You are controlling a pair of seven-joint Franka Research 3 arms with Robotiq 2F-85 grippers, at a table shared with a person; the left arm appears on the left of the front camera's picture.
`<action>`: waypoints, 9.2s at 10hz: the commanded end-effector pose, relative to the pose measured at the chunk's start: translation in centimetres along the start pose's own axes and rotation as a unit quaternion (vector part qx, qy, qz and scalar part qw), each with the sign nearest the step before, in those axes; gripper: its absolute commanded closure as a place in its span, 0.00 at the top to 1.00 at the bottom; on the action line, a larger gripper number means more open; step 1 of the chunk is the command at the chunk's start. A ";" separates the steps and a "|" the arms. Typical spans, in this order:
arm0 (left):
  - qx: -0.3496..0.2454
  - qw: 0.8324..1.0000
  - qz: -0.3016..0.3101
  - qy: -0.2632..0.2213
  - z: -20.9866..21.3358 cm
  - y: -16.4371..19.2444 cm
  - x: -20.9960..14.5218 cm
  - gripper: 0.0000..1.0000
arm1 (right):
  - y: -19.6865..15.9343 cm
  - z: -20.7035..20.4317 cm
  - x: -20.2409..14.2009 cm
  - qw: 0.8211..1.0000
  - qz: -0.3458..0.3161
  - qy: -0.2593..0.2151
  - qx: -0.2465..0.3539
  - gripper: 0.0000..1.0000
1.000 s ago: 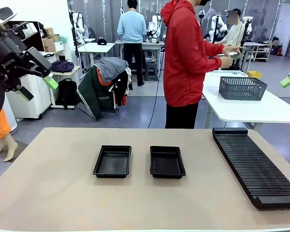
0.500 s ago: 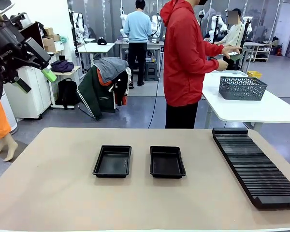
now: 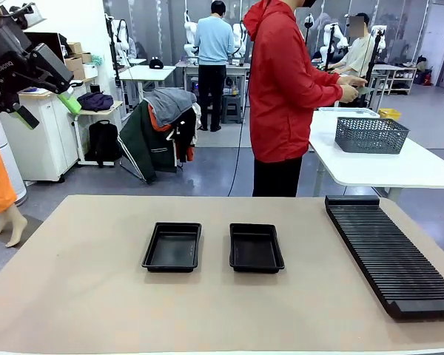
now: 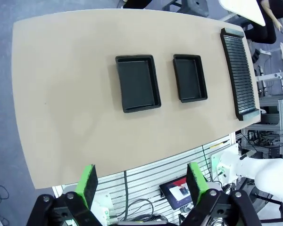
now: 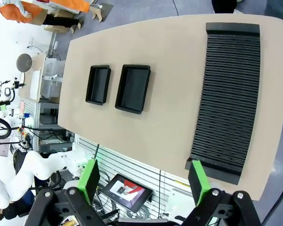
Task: Inspect and transfer BCBs to ESD trays.
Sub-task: Pick up the Blank PCB from the PCB Rack and place it in the left ESD tray.
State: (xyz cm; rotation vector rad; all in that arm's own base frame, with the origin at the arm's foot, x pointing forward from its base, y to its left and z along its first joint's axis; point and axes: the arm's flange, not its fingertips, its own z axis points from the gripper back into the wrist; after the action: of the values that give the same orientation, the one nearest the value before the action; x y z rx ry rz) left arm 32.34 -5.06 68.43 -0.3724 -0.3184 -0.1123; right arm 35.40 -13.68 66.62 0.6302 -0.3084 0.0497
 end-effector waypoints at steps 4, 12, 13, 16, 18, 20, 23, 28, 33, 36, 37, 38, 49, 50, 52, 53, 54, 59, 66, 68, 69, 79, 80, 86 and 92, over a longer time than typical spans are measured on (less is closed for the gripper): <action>0.039 0.999 0.030 0.010 0.6 -0.4 -0.5 1.00 | 0.0 1.2 -0.5 0.999 -0.026 0.005 -0.035 1.00; 0.031 0.999 0.023 0.005 0.4 -0.4 -0.2 1.00 | -0.5 1.2 -0.3 1.000 -0.014 -0.004 -0.025 1.00; 0.031 0.999 0.023 0.005 0.4 -0.4 -0.2 1.00 | -0.5 1.2 -0.3 1.000 -0.014 -0.004 -0.025 1.00; 0.031 0.999 0.023 0.005 0.4 -0.4 -0.2 1.00 | -0.5 1.2 -0.3 1.000 -0.014 -0.004 -0.025 1.00; 0.031 0.999 0.023 0.005 0.4 -0.4 -0.2 1.00 | -0.5 1.2 -0.3 1.000 -0.014 -0.004 -0.025 1.00; 0.031 0.999 0.023 0.005 0.4 -0.4 -0.2 1.00 | -0.5 1.2 -0.3 1.000 -0.014 -0.004 -0.025 1.00; 0.031 0.999 0.023 0.005 0.4 -0.4 -0.2 1.00 | -0.5 1.2 -0.3 1.000 -0.014 -0.004 -0.025 1.00; 0.031 0.999 0.023 0.005 0.4 -0.4 -0.2 1.00 | -0.5 1.2 -0.3 1.000 -0.014 -0.004 -0.025 1.00; 0.031 0.999 0.023 0.005 0.4 -0.4 -0.2 1.00 | -0.5 1.2 -0.3 1.000 -0.014 -0.004 -0.025 1.00; 0.031 0.999 0.023 0.005 0.4 -0.4 -0.2 1.00 | -0.5 1.2 -0.3 1.000 -0.014 -0.004 -0.025 1.00; 0.031 0.999 0.023 0.005 0.4 -0.4 -0.2 1.00 | -0.5 1.2 -0.3 1.000 -0.014 -0.004 -0.025 1.00; 0.031 0.999 0.023 0.005 0.4 -0.4 -0.2 1.00 | -0.5 1.2 -0.3 1.000 -0.014 -0.004 -0.025 1.00; 0.031 0.999 0.023 0.005 0.4 -0.4 -0.2 1.00 | -0.5 1.2 -0.3 1.000 -0.014 -0.004 -0.025 1.00; 0.031 0.999 0.023 0.005 0.4 -0.4 -0.2 1.00 | -0.5 1.2 -0.3 1.000 -0.014 -0.004 -0.025 1.00; 0.031 0.999 0.023 0.005 0.4 -0.4 -0.2 1.00 | -0.5 1.2 -0.3 1.000 -0.014 -0.004 -0.025 1.00; 0.031 0.999 0.023 0.005 0.4 -0.4 -0.2 1.00 | -0.5 1.2 -0.3 1.000 -0.014 -0.004 -0.025 1.00; 0.031 0.999 0.023 0.005 0.4 -0.4 -0.2 1.00 | -0.5 1.2 -0.3 1.000 -0.014 -0.004 -0.025 1.00; 0.031 0.999 0.023 0.005 0.4 -0.4 -0.2 1.00 | -0.5 1.2 -0.3 1.000 -0.014 -0.004 -0.025 1.00; 0.031 0.999 0.023 0.005 0.4 -0.4 -0.2 1.00 | -0.5 1.2 -0.3 1.000 -0.014 -0.004 -0.025 1.00; 0.031 0.999 0.023 0.005 0.4 -0.4 -0.2 1.00 | -0.5 1.2 -0.3 1.000 -0.014 -0.004 -0.025 1.00; 0.031 0.999 0.023 0.005 0.4 -0.4 -0.2 1.00 | -0.5 1.2 -0.3 1.000 -0.014 -0.004 -0.025 1.00; 0.031 0.999 0.023 0.005 0.4 -0.4 -0.2 1.00 | -0.4 -3.1 2.2 0.982 0.146 0.024 -0.116 1.00; 0.031 0.999 0.023 0.005 0.4 -0.4 -0.2 1.00 | -0.8 -4.1 2.2 0.974 0.184 0.038 -0.129 1.00; 0.031 0.999 0.023 0.005 0.4 -0.4 -0.2 1.00 | -4.1 -12.1 2.3 0.866 0.450 0.127 -0.179 1.00; 0.031 0.999 0.023 0.005 0.4 -0.4 -0.2 1.00 | -8.5 -20.7 2.6 0.731 0.633 0.193 -0.166 1.00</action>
State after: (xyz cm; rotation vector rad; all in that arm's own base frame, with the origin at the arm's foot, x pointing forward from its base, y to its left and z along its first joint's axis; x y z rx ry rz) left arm 32.04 -5.26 69.00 -0.3179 -0.3039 -0.0610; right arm 43.88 -8.03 48.17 -0.0330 -0.2788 1.3619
